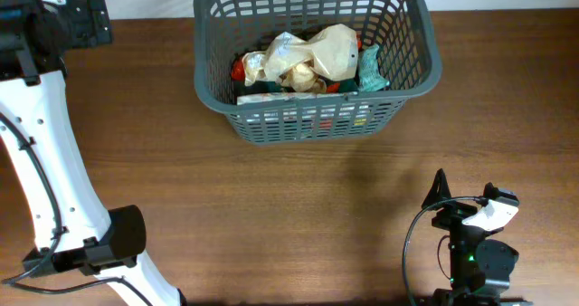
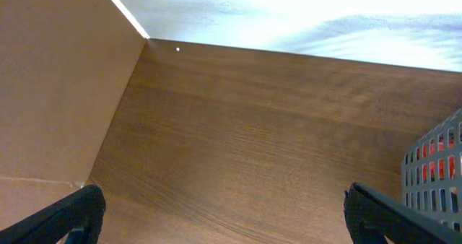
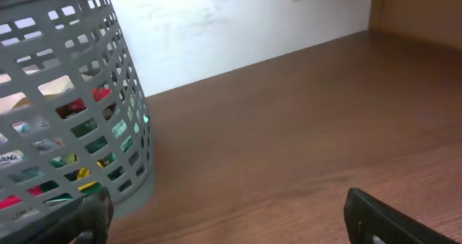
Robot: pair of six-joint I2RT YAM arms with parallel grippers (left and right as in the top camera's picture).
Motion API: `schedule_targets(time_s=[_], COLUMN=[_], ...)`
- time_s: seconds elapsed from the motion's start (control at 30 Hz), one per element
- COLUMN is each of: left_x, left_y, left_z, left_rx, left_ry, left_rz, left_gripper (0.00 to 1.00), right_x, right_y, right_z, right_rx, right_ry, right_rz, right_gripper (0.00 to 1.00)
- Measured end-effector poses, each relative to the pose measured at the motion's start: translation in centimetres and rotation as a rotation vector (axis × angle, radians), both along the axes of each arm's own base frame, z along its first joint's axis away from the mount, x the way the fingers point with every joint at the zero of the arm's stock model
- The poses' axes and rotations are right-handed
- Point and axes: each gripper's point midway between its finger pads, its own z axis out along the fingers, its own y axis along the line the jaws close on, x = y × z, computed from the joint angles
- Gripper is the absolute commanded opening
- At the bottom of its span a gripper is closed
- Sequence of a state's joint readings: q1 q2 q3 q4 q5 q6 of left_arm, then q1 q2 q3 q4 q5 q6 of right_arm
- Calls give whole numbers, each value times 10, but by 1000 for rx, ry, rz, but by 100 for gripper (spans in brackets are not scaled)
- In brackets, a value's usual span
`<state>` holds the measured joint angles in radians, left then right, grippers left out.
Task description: Pack container
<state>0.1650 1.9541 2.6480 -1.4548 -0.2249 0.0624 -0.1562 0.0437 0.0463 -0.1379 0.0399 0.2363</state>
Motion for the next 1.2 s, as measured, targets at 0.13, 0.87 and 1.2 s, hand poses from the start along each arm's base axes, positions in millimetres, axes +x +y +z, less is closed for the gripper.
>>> schedule_targets(time_s=[0.13,0.87,1.2], left_x=[0,-183,-211], left_y=[0,-84,-76], left_z=[0,-63,-78], left_rx=[0,-9,32], left_ry=[0,131,-519], left_rz=[0,-210,-175], left_gripper=[99,99,99], right_x=[0,0,0], right_y=[0,1,1], right_z=[0,0,-1], right_rx=[1,0,0], right_ry=[-1,-1,-1], right_rz=[0,3,4], right_gripper=[99,99,99])
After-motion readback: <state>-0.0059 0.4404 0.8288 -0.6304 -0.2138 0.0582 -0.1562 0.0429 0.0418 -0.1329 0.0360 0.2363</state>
